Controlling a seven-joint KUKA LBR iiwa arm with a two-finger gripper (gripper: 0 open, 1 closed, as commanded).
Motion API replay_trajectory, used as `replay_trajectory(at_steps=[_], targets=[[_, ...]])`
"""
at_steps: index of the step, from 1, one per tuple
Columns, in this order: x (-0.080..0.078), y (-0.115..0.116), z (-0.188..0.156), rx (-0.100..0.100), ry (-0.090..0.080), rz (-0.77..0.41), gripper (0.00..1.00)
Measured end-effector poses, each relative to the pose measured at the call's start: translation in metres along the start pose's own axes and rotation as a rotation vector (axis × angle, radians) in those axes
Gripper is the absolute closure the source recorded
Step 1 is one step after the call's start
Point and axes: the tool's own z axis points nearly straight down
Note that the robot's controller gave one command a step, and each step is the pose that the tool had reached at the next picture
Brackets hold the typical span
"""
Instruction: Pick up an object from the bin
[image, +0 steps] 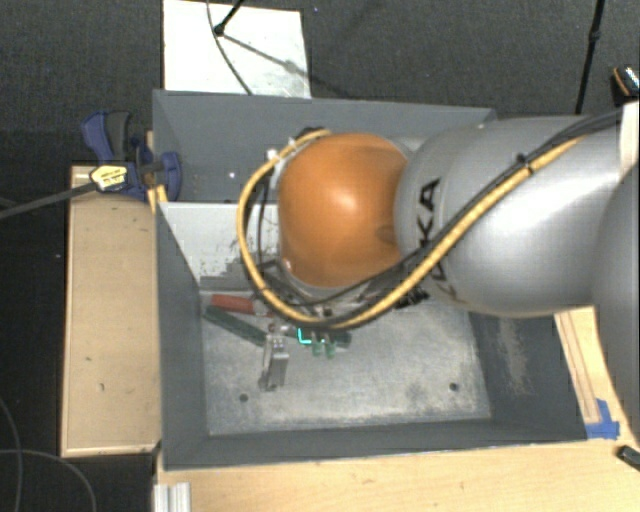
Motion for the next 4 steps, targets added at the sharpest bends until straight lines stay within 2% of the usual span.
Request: replay_trajectory(at_steps=[1, 2, 3, 4], targets=[[-0.022, -0.056, 0.158, 0.002, 0.001, 0.062, 0.00], [-0.040, -0.117, 0.153, 0.001, -0.008, 0.173, 0.00], [-0.025, -0.176, 0.153, 0.001, -0.003, 0.315, 0.00], [-0.025, -0.174, 0.153, -0.002, -0.003, 0.317, 1.00]])
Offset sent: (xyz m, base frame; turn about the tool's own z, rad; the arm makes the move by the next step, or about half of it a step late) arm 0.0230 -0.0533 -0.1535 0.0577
